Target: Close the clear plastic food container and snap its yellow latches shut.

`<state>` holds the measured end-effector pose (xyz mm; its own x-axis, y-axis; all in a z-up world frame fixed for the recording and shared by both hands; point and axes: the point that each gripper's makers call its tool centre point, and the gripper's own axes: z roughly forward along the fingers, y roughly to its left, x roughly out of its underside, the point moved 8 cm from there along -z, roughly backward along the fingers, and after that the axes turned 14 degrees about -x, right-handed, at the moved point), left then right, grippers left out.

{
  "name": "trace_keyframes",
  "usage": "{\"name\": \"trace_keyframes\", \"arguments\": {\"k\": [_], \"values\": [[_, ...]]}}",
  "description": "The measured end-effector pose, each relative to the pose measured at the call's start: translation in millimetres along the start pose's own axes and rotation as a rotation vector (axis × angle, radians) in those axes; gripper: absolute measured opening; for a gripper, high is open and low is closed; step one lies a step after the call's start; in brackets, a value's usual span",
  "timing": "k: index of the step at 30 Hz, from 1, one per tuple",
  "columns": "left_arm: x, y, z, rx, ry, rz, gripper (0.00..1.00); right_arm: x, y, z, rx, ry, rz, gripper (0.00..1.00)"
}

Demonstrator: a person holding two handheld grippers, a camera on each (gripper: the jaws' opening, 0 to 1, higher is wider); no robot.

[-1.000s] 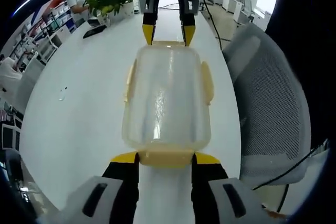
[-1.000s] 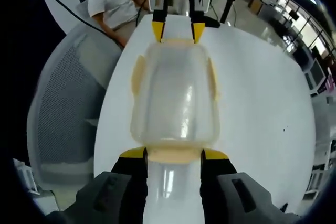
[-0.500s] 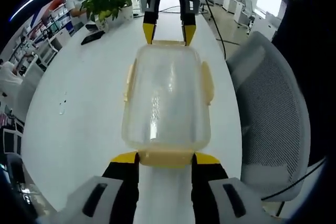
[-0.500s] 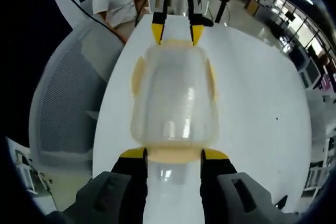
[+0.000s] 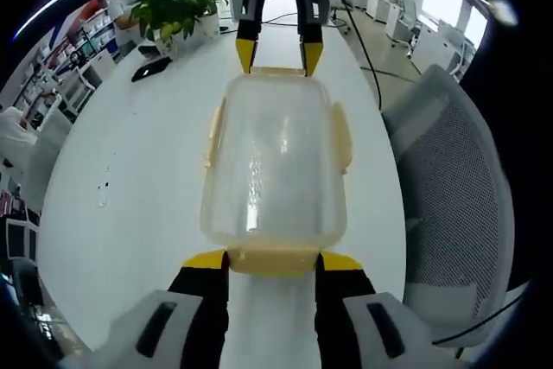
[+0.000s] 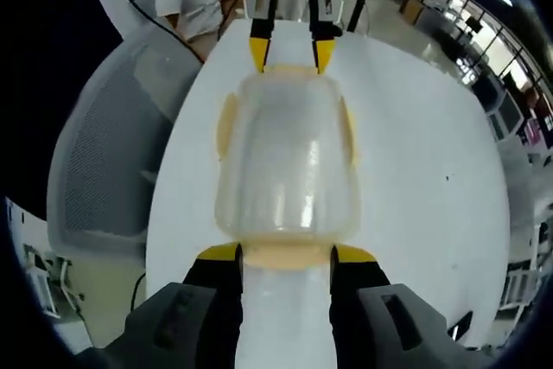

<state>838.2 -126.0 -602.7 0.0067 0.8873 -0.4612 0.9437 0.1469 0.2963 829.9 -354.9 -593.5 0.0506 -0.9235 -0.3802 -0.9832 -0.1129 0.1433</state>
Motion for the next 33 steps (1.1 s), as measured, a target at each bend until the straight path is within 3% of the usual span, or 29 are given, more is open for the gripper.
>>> {"name": "trace_keyframes", "arguments": {"k": [13,33], "values": [[-15.5,9.9,17.6,0.001,-0.011,0.008,0.32,21.1,-11.5,-2.5,0.005,0.018,0.013,0.36],[-29.2,-0.7,46.7,0.02,-0.007,0.016,0.33,51.5,-10.9,7.7,-0.011,0.043,0.026,0.36]]}}
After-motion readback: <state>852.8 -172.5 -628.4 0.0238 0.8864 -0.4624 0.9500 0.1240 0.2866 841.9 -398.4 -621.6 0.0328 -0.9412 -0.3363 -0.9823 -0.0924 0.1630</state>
